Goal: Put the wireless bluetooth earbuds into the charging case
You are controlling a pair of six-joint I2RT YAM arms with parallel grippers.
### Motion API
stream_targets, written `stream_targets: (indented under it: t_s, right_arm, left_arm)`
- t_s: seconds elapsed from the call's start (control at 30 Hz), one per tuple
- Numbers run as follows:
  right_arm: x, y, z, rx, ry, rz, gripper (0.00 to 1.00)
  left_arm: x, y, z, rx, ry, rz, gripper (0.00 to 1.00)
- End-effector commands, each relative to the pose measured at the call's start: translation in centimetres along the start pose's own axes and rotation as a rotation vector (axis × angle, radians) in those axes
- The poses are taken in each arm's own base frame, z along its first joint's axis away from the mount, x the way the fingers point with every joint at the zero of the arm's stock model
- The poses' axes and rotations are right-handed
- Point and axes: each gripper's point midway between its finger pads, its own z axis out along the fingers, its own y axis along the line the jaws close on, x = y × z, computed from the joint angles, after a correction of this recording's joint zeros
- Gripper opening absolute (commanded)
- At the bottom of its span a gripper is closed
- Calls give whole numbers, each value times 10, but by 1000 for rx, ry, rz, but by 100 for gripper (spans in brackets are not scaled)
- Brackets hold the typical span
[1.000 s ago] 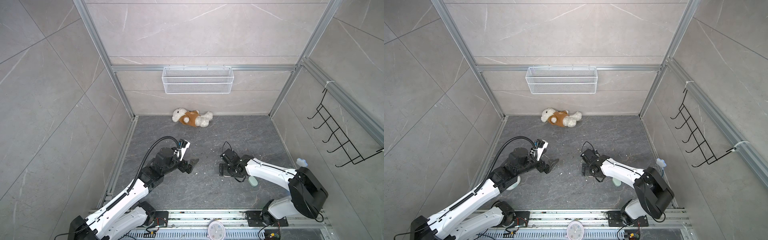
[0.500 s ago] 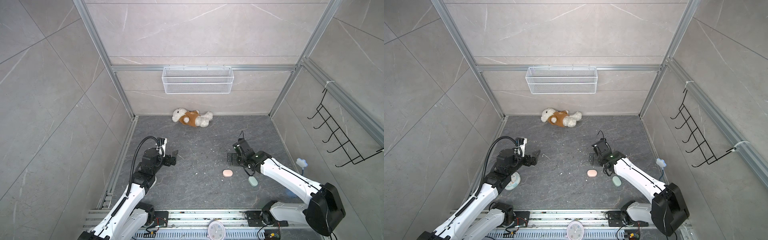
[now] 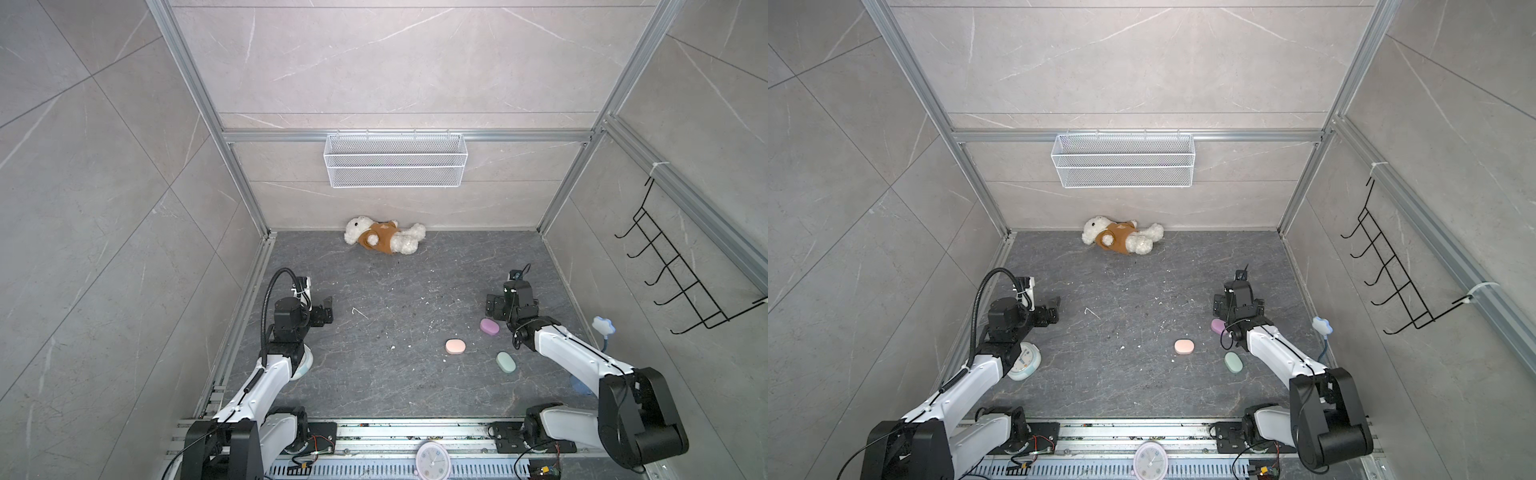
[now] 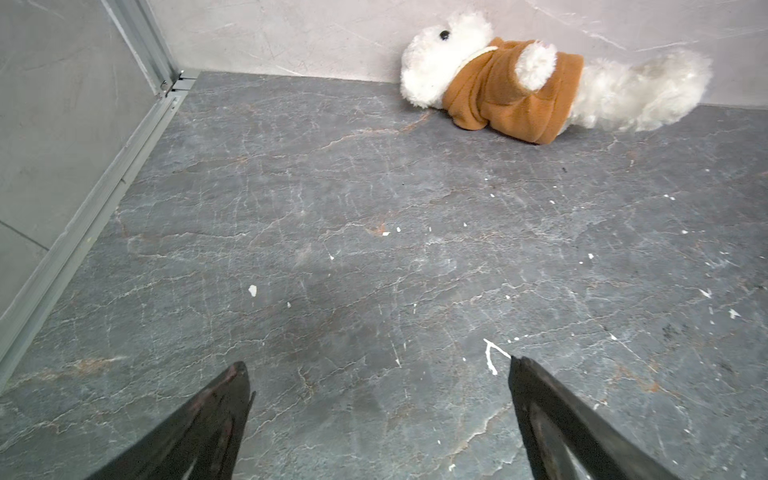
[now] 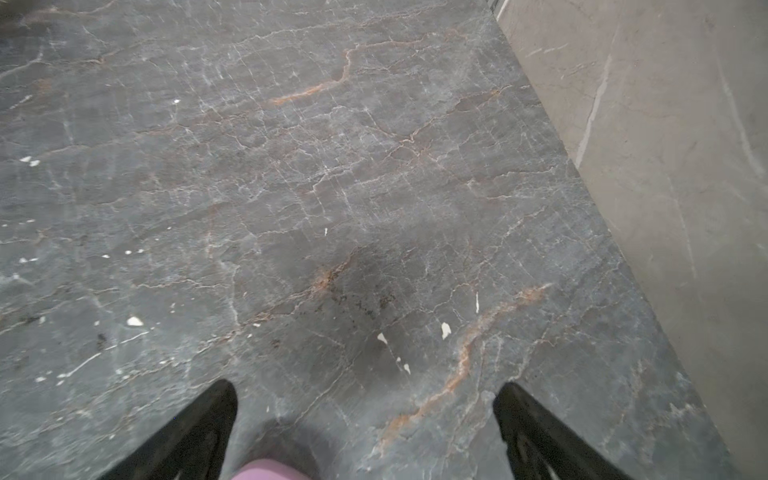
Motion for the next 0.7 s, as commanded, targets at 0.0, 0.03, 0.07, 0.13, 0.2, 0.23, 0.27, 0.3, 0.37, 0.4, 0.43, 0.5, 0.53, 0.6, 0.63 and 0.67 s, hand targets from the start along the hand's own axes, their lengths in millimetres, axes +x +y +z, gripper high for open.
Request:
stream_targets:
  t_s: [0.0,0.03,0.07,0.13,0.2,0.23,0.27,0.3,0.37,0.4,0.43,0.5,0.53,0.6,0.63,0.67]
  right_arm:
    - [-29,6,15,-46,-164,12,100]
    - [-25,6,21,-42,-155,16,100]
    - [-24,5,24,-37,-161,24,100]
    - [-25,3,26,-35,-173,31,100]
    - [-29,0,23,-39,-222,48,100]
    - [-31,-1,22,-42,-242,54,100]
    - [-33,-3,20,-41,-261,58,100]
    - [-33,-4,18,-42,-278,65,100]
    - [-32,-5,15,-52,-327,92,100]
    - [-28,-7,15,-51,-351,107,100]
    - [-26,-6,14,-62,-382,114,100]
    - [-22,-3,13,-76,-424,104,100]
    - [-21,-2,12,-83,-437,100,100]
    - [-19,-2,12,-85,-432,97,100]
    - [-20,-4,13,-74,-429,101,100]
    - [-20,-4,14,-71,-427,100,100]
  left_arm:
    - [-17,10,4,-46,-95,44,98]
    - [-14,11,6,-49,-96,48,99]
    - [-12,14,8,-60,-97,49,98]
    - [-12,15,13,-62,-116,60,98]
    - [-9,18,20,-74,-106,84,98]
    - [-8,20,22,-84,-108,92,98]
    - [-8,22,25,-94,-117,96,98]
    - [-9,25,27,-105,-125,97,98]
    - [-3,28,32,-107,-110,87,98]
    - [0,28,33,-107,-113,88,98]
    - [1,29,34,-111,-118,84,98]
    - [6,32,38,-120,-112,78,98]
    - [8,34,41,-126,-109,75,98]
    - [13,35,45,-131,-104,75,98]
    - [14,36,46,-134,-104,74,98]
    - [15,37,47,-141,-101,70,98]
